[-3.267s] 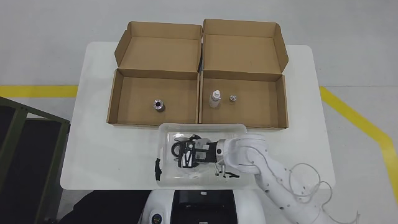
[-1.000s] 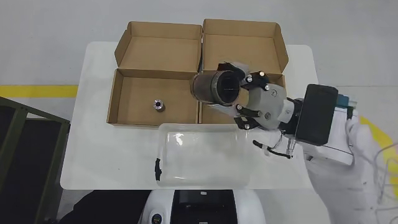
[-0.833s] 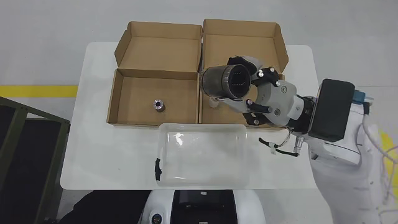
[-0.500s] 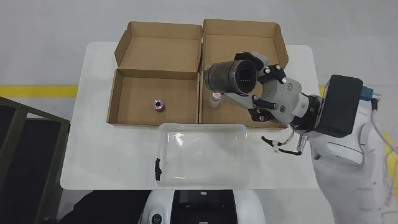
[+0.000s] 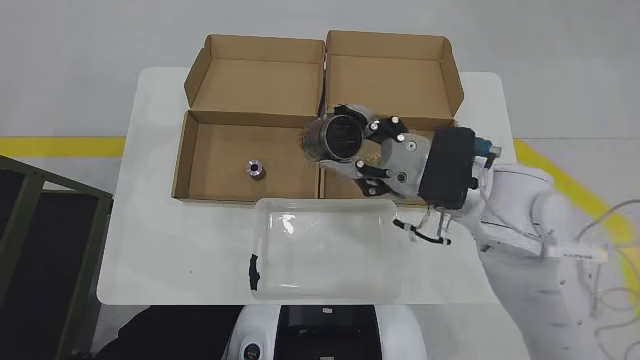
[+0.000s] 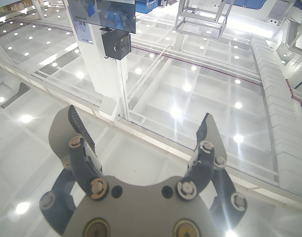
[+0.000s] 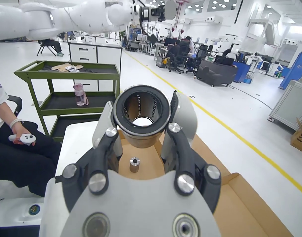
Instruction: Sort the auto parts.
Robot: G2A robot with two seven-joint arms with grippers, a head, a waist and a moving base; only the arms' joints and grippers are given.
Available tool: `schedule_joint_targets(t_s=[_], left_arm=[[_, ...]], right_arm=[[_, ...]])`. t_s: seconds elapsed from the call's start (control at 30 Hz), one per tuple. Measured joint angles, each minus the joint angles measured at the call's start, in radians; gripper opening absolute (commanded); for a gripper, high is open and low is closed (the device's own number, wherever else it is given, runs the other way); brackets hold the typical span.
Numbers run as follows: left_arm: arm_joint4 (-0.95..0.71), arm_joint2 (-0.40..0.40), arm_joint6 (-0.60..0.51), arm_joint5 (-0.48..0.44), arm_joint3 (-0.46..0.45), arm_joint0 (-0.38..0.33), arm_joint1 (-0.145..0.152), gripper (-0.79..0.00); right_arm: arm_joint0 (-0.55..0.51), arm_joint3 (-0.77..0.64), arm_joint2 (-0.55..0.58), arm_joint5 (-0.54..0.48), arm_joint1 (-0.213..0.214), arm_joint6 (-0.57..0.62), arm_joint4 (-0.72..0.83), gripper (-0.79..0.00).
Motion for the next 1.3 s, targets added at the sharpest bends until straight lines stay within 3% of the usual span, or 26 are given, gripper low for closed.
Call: schedule_joint_targets(t_s=[0.67, 1.3], left_arm=[[0.0, 0.0, 0.0, 0.0, 0.0, 0.0, 0.0, 0.0], [0.0, 0.0, 0.0, 0.0, 0.0, 0.0, 0.0, 0.0]], right_arm=[[0.044, 0.192, -0.199, 0.033, -0.016, 0.006, -0.183, -0.785], [0.209, 0.416, -0.405, 0.163, -0.075, 0.042, -0.264, -0.785]])
